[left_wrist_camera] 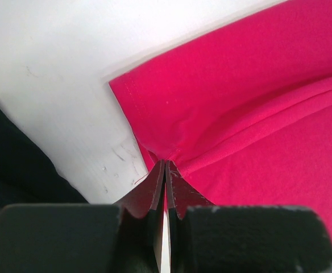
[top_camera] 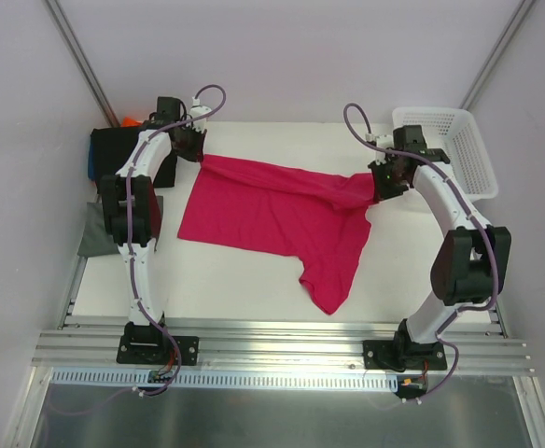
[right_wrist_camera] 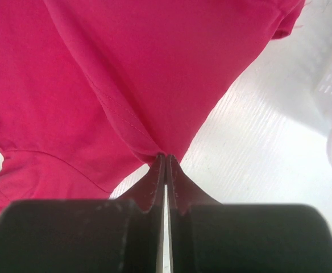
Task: Fold and stack the t-shirts
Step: Fold the tshirt
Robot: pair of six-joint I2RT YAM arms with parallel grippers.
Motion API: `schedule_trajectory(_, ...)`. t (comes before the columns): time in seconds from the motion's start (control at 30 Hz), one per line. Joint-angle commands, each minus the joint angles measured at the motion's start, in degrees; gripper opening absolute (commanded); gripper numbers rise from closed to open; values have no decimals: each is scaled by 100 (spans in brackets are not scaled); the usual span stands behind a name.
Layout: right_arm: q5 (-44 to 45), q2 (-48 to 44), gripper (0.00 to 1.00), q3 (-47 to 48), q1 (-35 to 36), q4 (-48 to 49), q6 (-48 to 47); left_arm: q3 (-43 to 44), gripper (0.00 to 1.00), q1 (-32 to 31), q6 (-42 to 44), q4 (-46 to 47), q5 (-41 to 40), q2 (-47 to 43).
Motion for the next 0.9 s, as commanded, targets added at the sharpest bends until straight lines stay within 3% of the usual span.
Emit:
schedule_trajectory(0.0, -131, -176, 1, -121, 24, -1, 41, -127, 0, 27, -11, -15, -86, -395)
schedule_trajectory(0.37, -228, 350, 0, -297, 50, 25, -65, -154, 1, 27, -213, -24, -376, -149)
schedule_trajectory(0.4, -219, 377, 1, -289, 51, 25, -56, -154, 17, 35, -230, -24, -411, -140)
schedule_trajectory(0.43, -219, 421, 9, -262, 42, 34, -56, -145, 36, 36, -300, -24, -446, -114)
schedule_trajectory(0.47, -211, 448, 28, -245, 50, 8, -65, -145, 48, 44, -335, -24, -516, -122)
schedule_trajectory(0.5, -167, 509, 39, -158, 51, -45, -82, -128, 73, 44, -371, -24, -578, -105)
schedule_trajectory(0.53, -114, 509, 50, -87, 51, -63, -74, -75, 82, 53, -475, -24, -639, -96)
schedule_trajectory(0.57, -62, 518, 63, -17, 42, -71, -74, -31, 87, 53, -511, -33, -718, -105)
schedule_trajectory(0.67, 9, 474, 75, 396, 42, -133, -21, 319, 92, 53, -801, -33, -737, -201)
schedule_trajectory(0.8, -184, 404, 75, 862, 156, -168, 251, 812, 96, -52, -1293, -24, -212, -359)
schedule_trajectory(0.87, -254, 421, 65, 959, 357, -125, 348, 787, 94, -157, -1539, -41, 88, -430)
